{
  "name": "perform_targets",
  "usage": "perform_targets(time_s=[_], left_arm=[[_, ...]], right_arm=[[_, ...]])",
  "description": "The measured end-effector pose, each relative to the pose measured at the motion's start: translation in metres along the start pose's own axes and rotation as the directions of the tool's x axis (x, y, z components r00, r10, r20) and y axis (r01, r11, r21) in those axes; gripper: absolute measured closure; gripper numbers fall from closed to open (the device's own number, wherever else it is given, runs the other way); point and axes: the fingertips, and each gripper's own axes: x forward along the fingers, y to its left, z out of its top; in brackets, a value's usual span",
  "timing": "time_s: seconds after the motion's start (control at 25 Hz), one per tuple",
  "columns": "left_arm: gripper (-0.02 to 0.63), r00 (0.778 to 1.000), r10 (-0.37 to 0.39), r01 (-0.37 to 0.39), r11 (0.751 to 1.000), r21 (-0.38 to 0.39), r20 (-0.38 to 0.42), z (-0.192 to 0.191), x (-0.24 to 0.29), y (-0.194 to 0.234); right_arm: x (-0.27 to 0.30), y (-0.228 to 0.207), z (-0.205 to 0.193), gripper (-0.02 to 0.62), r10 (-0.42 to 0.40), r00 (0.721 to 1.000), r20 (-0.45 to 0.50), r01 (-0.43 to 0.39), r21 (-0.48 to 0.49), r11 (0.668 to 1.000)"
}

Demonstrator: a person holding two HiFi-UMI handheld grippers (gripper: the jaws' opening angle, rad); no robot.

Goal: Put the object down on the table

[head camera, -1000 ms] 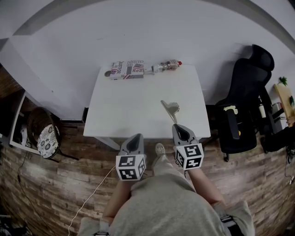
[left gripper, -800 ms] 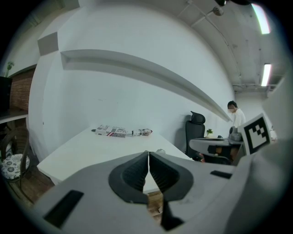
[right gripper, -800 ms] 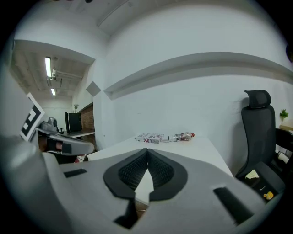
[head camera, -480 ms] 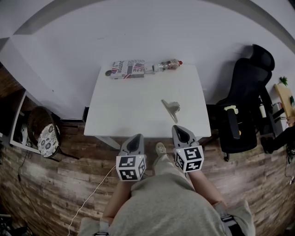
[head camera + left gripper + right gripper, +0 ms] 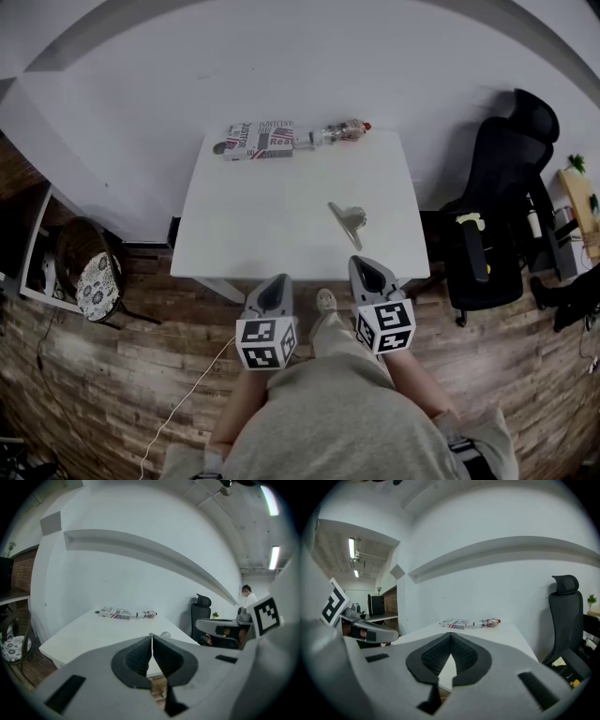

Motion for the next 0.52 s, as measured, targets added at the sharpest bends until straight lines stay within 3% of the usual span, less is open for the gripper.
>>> perform_targets(time_s=[0.52], left_arm=[[0.596, 1.000, -0.008, 0.008, 1.000, -0.010, -0.003, -0.0015, 0.0043, -0.0008]], right_arm=[[0.0006, -0.0035, 0.0000, 0.595, -0.011, 1.000, 0.001, 0.011, -0.004, 1.000]])
